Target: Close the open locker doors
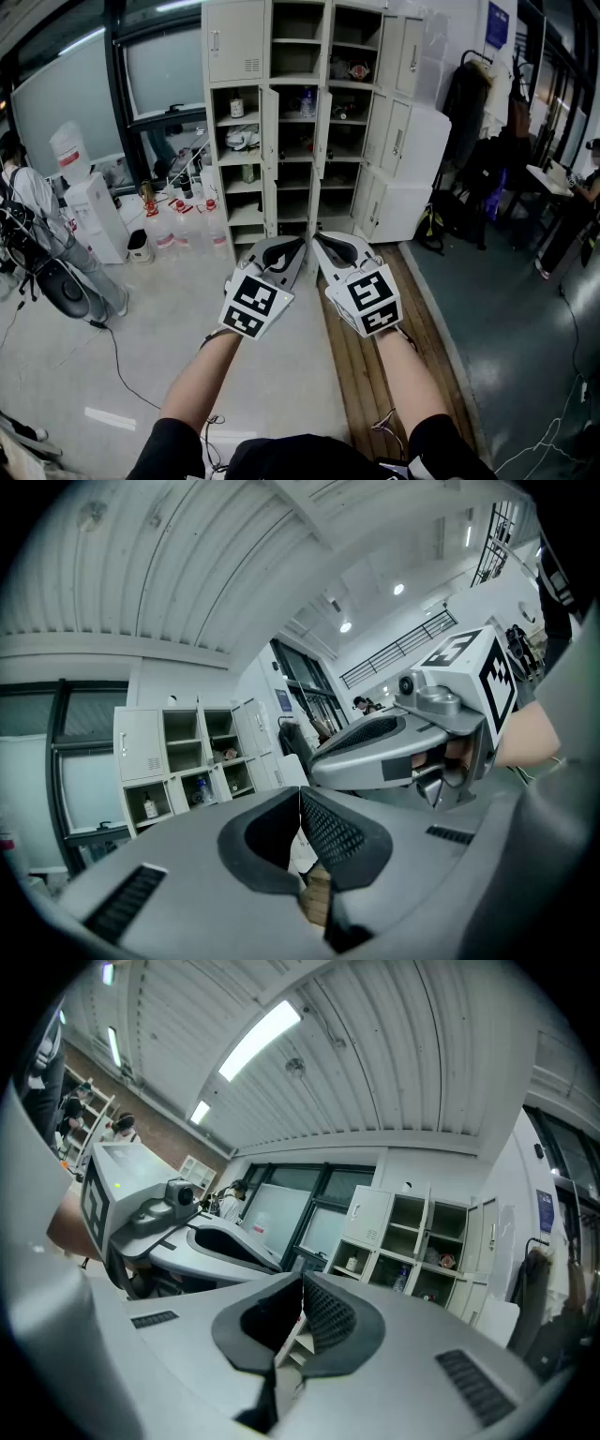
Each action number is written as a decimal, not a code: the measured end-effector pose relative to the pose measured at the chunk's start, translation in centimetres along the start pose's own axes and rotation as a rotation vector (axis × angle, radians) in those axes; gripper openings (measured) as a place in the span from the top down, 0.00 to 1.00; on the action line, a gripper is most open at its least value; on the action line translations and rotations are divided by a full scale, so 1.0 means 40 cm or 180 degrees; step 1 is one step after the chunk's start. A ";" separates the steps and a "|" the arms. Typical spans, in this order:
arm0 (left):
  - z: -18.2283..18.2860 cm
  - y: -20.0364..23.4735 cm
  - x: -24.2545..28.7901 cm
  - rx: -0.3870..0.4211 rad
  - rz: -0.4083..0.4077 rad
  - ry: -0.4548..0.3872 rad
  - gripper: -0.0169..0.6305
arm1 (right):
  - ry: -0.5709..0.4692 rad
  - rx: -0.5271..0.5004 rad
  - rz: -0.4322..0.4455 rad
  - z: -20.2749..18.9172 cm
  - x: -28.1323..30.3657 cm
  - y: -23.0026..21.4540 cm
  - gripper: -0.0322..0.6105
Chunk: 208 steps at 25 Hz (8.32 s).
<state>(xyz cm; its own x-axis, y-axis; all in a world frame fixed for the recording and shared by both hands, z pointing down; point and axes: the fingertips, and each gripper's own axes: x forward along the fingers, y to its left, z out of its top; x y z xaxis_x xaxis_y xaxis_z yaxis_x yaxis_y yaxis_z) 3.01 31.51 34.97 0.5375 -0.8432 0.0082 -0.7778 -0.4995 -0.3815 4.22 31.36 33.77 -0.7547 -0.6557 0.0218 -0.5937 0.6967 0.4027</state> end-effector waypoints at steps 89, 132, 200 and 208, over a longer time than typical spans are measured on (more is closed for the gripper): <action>-0.308 0.443 0.542 -0.0355 -0.0753 -0.0232 0.94 | 0.0196 0.0804 -0.0247 -0.310 0.586 -0.451 0.90; -0.297 1.140 1.378 -0.0251 0.0054 -0.0391 0.94 | -0.0229 0.0339 -0.0110 -0.354 1.299 -1.261 0.90; 0.004 1.434 1.612 -0.0431 0.0529 0.0055 0.79 | -0.1005 0.0176 0.0676 0.213 1.482 -1.628 0.89; -0.024 1.490 1.595 -0.0558 0.0296 0.0335 0.80 | -0.1051 0.0442 0.1133 0.308 1.560 -1.610 0.76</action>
<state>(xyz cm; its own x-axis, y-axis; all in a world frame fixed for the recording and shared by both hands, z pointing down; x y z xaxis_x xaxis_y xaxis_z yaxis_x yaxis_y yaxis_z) -9.39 -52.24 13.64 0.4309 -0.8988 0.0804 -0.8722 -0.4377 -0.2186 -8.09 -50.84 -2.08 -0.9518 -0.2592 -0.1639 -0.2982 0.9071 0.2970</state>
